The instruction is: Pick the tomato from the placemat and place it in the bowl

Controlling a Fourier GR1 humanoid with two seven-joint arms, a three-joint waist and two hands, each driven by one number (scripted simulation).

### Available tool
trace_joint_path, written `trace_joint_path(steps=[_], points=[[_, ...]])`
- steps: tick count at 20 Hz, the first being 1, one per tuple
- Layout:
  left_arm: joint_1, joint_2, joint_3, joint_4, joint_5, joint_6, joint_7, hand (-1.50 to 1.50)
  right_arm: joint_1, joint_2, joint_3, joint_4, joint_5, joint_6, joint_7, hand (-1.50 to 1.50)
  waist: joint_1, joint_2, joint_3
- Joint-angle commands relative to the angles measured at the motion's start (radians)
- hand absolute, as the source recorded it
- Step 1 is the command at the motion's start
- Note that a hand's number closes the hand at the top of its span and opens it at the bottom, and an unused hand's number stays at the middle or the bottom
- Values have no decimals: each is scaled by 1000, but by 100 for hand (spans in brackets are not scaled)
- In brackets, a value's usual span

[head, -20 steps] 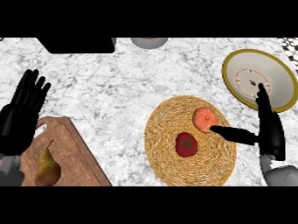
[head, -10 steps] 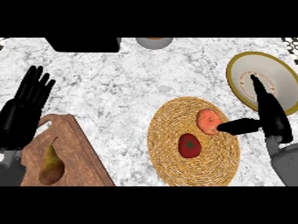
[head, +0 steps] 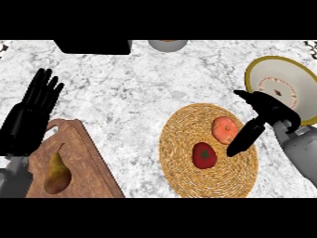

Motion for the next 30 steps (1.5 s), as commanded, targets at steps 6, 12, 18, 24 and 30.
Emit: trace_joint_path(steps=[6, 12, 18, 24, 30], points=[[48, -10, 21, -21, -13, -15, -10, 0, -180, 122, 41, 11, -104, 17, 349, -150, -18, -8, 3], [65, 4, 66, -11, 5, -53, 0, 0, -101, 117, 60, 4, -98, 2, 300, -150, -28, -7, 3], [42, -24, 49, -29, -33, -31, 16, 0, -39, 147, 138, 1, 63, -91, 228, -150, -30, -6, 4], [-32, -7, 97, 24, -29, -47, 68, 0, 64, 166, 171, -118, 181, -121, 229, -150, -39, -6, 4], [51, -39, 92, -25, -59, -78, 41, 0, 107, 193, 136, -133, 258, -93, 196, -150, -30, -5, 4]])
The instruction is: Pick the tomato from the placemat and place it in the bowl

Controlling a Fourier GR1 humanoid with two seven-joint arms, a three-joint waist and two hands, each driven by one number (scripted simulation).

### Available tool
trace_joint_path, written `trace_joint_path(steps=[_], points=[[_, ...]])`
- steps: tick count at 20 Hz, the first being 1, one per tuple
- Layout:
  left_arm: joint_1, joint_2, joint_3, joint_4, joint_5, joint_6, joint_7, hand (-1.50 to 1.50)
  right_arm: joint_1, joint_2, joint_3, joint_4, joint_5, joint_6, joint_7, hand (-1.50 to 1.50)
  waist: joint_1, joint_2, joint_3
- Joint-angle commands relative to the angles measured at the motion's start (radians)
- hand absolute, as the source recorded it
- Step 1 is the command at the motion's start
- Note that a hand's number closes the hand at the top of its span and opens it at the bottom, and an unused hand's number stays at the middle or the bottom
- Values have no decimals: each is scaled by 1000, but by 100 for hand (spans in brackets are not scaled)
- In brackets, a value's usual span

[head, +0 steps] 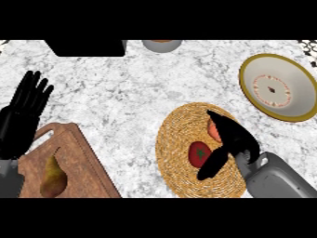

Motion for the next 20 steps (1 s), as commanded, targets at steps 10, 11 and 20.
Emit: trace_joint_path(steps=[10, 11, 20], points=[[-50, -28, 32, 58, -27, -37, 18, 0, 34, 123, -7, 181, 104, 32, 15, -150, 1, 4, 0], [43, -20, 31, -16, -40, -42, 2, 0, -2, 113, -51, 192, 77, 73, 30, -150, 9, 2, 0], [-24, -54, 33, 20, -55, -30, 23, 0, -51, 126, 3, 215, 118, 189, -14, 150, 7, 3, 0]])
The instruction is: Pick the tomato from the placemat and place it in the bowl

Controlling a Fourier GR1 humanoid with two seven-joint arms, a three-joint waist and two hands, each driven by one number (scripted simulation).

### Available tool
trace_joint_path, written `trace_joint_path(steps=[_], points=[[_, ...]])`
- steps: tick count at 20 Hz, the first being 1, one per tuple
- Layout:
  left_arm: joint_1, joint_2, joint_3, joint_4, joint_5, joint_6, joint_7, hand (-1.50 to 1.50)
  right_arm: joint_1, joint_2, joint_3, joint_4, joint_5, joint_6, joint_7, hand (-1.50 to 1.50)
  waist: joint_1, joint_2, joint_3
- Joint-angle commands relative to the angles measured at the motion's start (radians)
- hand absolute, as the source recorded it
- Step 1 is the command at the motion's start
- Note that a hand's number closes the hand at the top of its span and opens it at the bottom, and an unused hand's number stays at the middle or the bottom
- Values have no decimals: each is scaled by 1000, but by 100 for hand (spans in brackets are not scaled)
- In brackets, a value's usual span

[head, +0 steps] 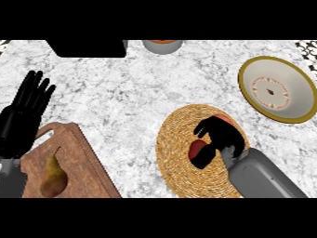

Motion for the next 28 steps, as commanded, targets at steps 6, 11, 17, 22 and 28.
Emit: trace_joint_path(steps=[6, 11, 17, 22, 28], points=[[12, -23, 4, -10, -16, -11, 4, 0, -60, 69, 41, 121, 70, 97, 25, 150, 8, 16, 12], [15, -20, 21, 10, -23, -13, -21, 0, 44, -198, 111, -55, 87, 207, -421, 150, -15, 14, 14], [35, -5, 40, -8, -8, -23, -10, 0, 113, -472, 181, -203, 242, 115, -915, 150, -17, 12, 16], [8, -18, 31, 14, -29, -16, -7, 0, 239, -676, 7, -277, 249, -71, -1141, 150, -31, 13, 13], [14, 1, 66, -46, 13, -13, 64, 0, 336, -750, -242, -335, 145, -187, -1140, 150, -30, 9, 13]])
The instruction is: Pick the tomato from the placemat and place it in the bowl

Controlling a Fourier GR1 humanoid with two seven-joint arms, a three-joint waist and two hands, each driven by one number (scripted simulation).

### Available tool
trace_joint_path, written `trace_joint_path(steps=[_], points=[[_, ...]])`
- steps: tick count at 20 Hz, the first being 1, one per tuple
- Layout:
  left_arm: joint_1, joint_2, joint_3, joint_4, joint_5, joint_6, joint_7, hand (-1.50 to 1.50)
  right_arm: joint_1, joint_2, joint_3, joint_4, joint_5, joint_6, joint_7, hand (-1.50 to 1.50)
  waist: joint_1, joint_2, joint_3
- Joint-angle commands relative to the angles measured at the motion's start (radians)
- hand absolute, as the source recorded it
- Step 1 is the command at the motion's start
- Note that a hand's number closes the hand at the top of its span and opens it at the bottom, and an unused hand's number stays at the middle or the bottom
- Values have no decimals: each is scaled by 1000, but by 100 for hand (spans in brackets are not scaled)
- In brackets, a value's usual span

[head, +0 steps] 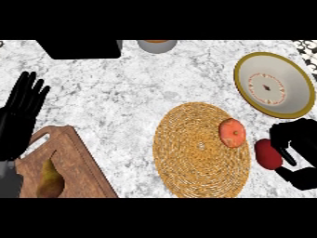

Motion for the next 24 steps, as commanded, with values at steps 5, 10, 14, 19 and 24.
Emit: trace_joint_path(steps=[5, 10, 14, 19, 24], points=[[20, -32, -16, -1, -39, 6, -28, 0, 100, -117, -325, -106, -138, -54, 57, 150, 0, 2, -1], [7, -32, -8, -15, -12, -32, 0, 0, -1, -99, -450, -1, -203, 37, 96, 150, 30, 7, -1], [-21, -48, -5, 56, -41, -47, -41, 0, -29, -35, -505, 102, -190, 31, 48, 150, 30, 9, 0], [-86, -34, -2, 27, -36, -33, 32, 0, -281, 79, -457, 414, -128, 16, -2, 150, 57, 15, 0], [-55, -54, -14, 22, -53, -46, -1, 0, -484, 147, -454, 723, -91, 46, -114, 150, 74, 18, 1]])
